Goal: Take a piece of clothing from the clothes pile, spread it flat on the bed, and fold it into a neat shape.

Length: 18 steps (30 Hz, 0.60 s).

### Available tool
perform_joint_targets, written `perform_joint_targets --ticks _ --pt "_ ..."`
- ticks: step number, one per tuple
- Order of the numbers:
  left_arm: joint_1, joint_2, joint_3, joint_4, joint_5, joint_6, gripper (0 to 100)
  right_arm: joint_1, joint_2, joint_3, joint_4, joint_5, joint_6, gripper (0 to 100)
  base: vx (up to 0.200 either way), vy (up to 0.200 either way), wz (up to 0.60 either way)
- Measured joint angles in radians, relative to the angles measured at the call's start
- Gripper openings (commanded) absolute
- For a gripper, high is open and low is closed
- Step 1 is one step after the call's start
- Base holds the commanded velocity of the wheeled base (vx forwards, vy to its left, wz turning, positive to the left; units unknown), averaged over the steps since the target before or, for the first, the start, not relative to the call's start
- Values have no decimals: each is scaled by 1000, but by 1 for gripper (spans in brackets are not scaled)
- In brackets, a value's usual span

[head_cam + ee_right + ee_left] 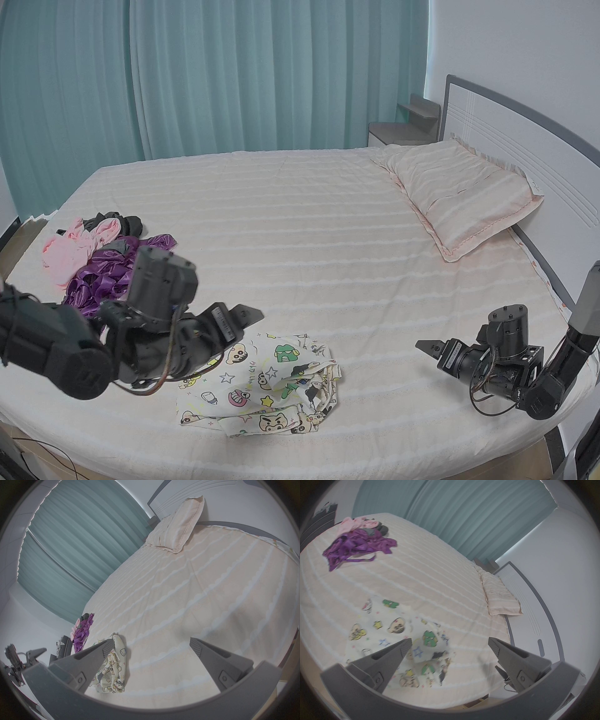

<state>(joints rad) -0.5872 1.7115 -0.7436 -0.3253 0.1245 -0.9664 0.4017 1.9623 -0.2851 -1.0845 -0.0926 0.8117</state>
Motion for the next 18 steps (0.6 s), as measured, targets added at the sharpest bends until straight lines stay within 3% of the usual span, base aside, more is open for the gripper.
perform_joint_targets --ticks 6,10,18 --pt "67 -162 195 2 -73 -76 100 18 -10 3 0 3 8 100 -200 0 0" --pt "130 -263 308 0 -186 -141 100 25 -13 5 0 5 10 100 0 0 0" --pt "166 -340 380 -14 -265 -167 100 29 -11 6 0 7 12 100 0 0 0"
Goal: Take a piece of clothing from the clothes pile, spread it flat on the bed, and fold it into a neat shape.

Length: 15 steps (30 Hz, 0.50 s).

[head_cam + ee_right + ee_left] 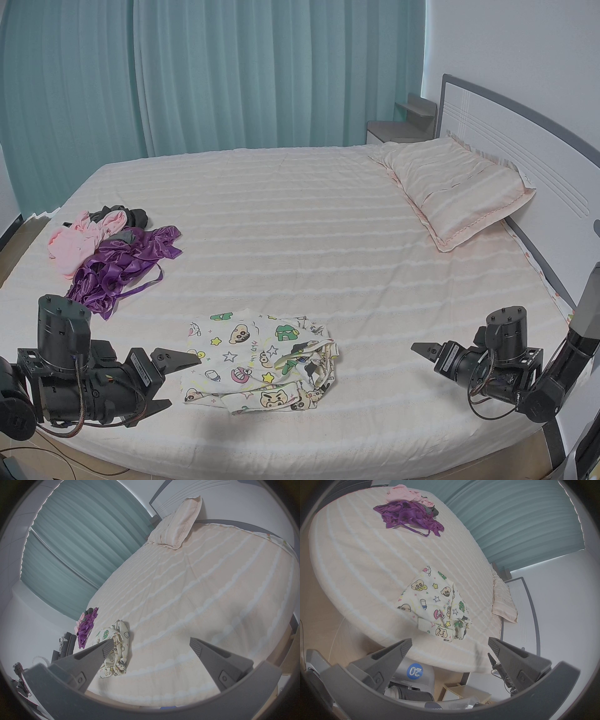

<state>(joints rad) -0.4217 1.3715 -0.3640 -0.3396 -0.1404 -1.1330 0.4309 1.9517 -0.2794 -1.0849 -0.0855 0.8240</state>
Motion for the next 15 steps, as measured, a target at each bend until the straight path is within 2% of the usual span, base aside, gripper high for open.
perform_joint_targets --ticks 6,10,15 --pt "3 -20 19 -64 -20 -50 100 0 1 0 0 10 0 100 0 0 0" --pt "3 -28 42 -94 -40 -60 100 0 3 0 0 13 0 100 0 200 0" --pt "19 -28 85 -163 -107 -60 100 1 5 0 1 13 16 100 0 200 0"
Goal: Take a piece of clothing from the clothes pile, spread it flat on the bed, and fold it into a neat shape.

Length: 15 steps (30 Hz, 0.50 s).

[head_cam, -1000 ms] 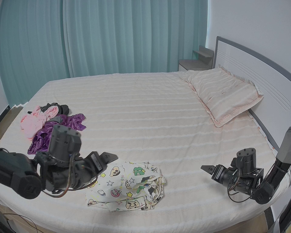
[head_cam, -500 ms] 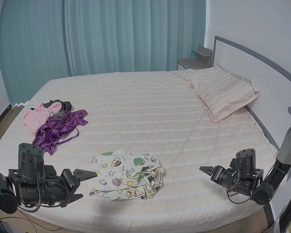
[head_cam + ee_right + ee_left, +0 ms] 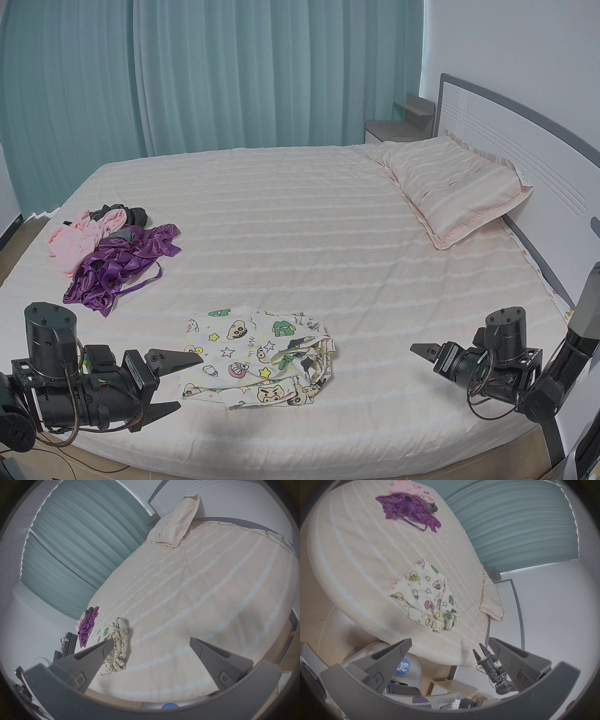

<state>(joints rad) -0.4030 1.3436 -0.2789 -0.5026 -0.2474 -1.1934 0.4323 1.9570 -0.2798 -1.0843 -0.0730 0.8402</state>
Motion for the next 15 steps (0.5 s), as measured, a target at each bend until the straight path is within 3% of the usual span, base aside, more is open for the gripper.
perform_joint_targets --ticks 15 --pt "36 22 11 -23 -9 0 100 -1 2 -11 -9 1 5 100 0 200 0"
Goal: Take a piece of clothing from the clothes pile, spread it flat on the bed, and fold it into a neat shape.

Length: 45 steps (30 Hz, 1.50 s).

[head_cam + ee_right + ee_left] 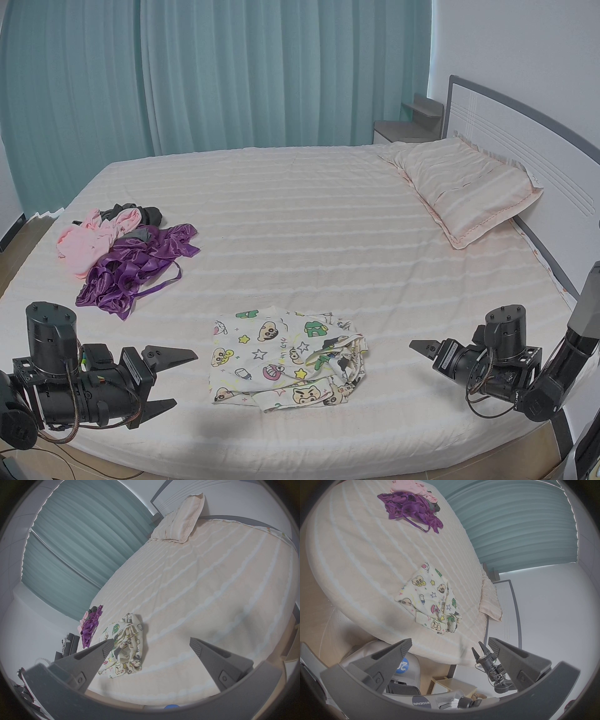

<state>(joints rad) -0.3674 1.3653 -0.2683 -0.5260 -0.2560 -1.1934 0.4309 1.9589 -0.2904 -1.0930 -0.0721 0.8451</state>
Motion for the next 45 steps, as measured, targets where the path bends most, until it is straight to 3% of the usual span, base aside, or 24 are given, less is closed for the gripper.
perform_joint_targets --ticks 8,14,18,22,30,45 --pt "47 14 -3 -1 -76 0 100 -3 -10 -41 -1 -8 22 100 0 200 0" --pt "58 16 -3 -1 -81 0 100 8 -11 -134 21 -15 25 100 0 33 0" --pt "60 20 -4 -2 -82 -1 100 23 -2 -240 119 -17 38 100 0 0 0" --pt "66 26 -6 -2 -83 -9 100 66 11 -325 200 -22 104 100 200 0 0" --pt "74 37 -8 -6 -87 -17 100 170 120 -416 277 -107 152 100 50 0 0" --pt "72 84 4 -60 -84 -18 100 229 207 -430 369 -183 152 100 0 0 0"
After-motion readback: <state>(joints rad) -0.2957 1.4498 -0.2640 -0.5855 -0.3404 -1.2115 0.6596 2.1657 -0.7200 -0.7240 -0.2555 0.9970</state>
